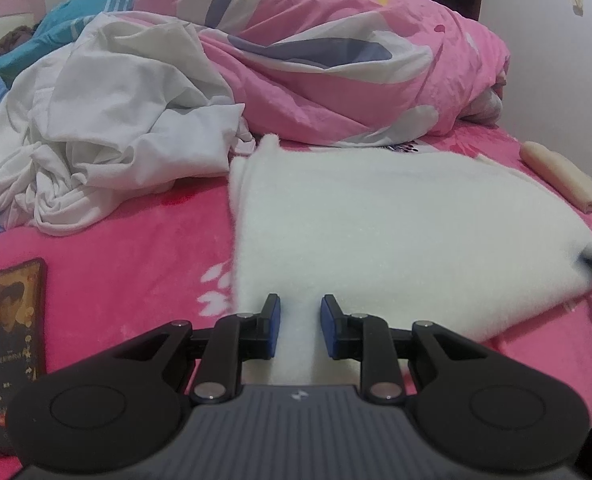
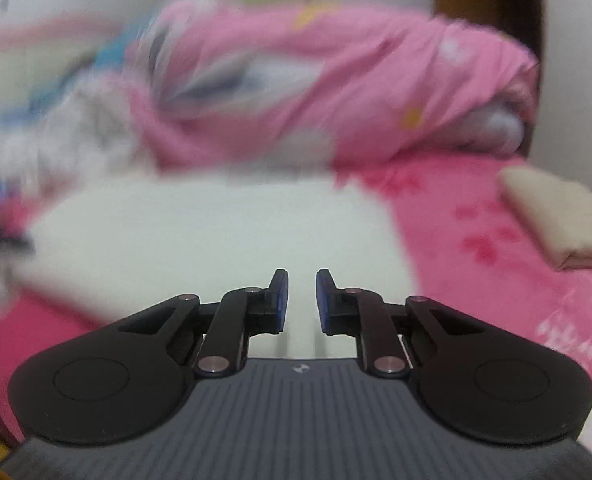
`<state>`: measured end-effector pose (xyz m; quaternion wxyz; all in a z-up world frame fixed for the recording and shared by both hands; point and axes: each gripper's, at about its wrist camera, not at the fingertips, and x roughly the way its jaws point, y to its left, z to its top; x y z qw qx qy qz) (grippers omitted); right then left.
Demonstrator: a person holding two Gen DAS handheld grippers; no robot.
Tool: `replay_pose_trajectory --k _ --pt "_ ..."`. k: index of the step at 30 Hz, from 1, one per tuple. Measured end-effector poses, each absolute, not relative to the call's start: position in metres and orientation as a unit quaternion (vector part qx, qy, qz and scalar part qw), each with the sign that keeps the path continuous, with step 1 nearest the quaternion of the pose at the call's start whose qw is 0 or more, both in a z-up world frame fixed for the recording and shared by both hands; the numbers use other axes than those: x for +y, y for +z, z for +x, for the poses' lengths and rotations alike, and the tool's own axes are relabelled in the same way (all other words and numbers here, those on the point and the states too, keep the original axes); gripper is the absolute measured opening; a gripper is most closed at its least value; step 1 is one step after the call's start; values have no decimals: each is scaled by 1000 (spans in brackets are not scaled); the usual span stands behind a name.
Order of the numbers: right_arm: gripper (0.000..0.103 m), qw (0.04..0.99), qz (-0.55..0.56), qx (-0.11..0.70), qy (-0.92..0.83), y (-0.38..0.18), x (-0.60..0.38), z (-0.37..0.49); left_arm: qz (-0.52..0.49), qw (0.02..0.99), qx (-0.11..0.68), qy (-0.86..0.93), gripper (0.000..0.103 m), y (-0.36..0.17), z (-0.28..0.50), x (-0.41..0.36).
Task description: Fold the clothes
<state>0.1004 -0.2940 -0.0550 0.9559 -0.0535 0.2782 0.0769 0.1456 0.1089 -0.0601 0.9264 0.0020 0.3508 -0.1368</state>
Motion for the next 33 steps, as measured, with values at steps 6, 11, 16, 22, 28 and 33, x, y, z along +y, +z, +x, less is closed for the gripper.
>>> replay_pose_trajectory --k 6,11,16,22,28,33 --pt "14 954 -54 286 74 -39 -278 106 -9 923 358 -141 24 -60 147 113" --pt "16 950 -40 271 147 -36 -243 108 -24 923 358 -139 25 -62 146 116" --pt "16 937 -43 313 147 -73 -234 123 -30 922 358 -142 25 -64 146 118" --pt "17 940 -39 278 194 -39 -202 106 -34 921 360 -144 25 -64 146 118" --pt "18 926 -53 314 203 -76 -180 125 -34 921 359 -147 26 -63 146 119" --pt "19 934 -53 274 224 -43 -157 111 -42 921 356 -151 27 -65 146 122"
